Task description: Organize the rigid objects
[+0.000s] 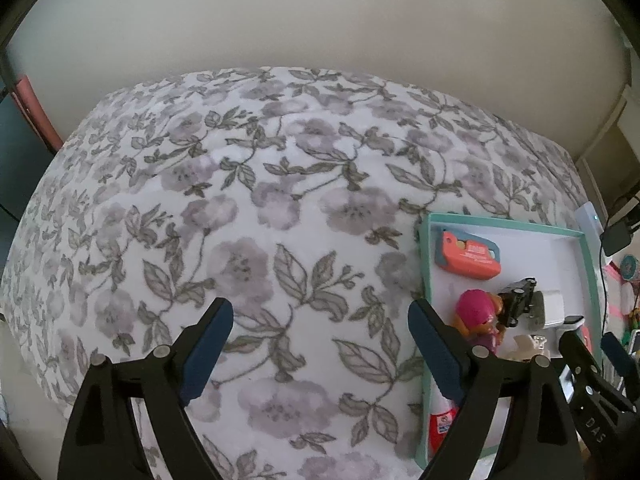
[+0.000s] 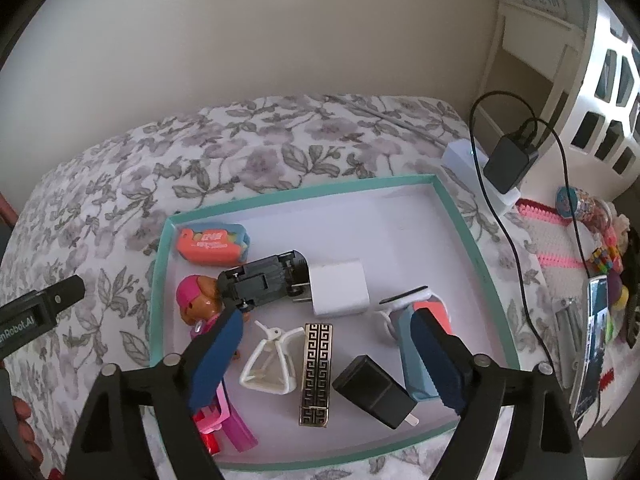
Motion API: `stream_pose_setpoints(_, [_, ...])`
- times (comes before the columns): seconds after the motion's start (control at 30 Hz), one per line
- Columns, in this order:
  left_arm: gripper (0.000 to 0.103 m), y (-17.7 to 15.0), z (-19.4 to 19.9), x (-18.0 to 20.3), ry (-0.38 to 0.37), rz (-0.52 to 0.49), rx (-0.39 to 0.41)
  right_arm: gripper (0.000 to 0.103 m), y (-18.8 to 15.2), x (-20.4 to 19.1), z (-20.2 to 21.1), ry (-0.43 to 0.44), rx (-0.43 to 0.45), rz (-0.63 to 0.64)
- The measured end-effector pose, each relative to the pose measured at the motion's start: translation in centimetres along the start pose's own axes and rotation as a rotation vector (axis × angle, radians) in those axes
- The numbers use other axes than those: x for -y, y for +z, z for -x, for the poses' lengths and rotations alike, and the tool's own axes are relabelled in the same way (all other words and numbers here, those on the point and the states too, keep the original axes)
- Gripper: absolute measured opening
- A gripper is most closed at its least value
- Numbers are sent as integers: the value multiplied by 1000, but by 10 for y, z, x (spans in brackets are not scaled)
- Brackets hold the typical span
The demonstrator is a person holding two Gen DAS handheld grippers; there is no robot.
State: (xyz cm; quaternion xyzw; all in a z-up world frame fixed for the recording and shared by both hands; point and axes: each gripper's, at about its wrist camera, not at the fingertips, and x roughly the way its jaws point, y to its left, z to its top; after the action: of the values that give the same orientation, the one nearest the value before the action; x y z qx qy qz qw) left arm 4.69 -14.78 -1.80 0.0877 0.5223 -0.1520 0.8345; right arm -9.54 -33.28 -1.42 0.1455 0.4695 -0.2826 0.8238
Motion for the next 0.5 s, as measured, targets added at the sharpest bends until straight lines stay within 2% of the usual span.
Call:
stream_pose_setpoints(0.13, [90, 0, -1, -4, -1, -3, 11, 103, 0, -2, 0, 1, 7, 7])
stream_pose_setpoints(0.2, [94, 0, -1, -7, -10, 5, 19, 103, 0, -3, 1, 2, 11, 8])
stream_pose_setpoints(0.23, [101, 0, -1, -8, -15, 13, 22, 103, -1, -4, 1, 1, 14, 10])
stream_pose_setpoints(0.27, [103, 0, 0, -10, -22, 24, 26, 103, -1, -5, 2, -1, 15, 11])
stream_pose_setpoints(0.43, [103, -2, 3, -20, -46, 46, 28, 103, -4, -9, 5, 1, 22, 18])
stream_pose_setpoints(0.5, [103, -5, 5, -22, -32, 42, 25, 103, -5, -11, 6, 3, 24, 21])
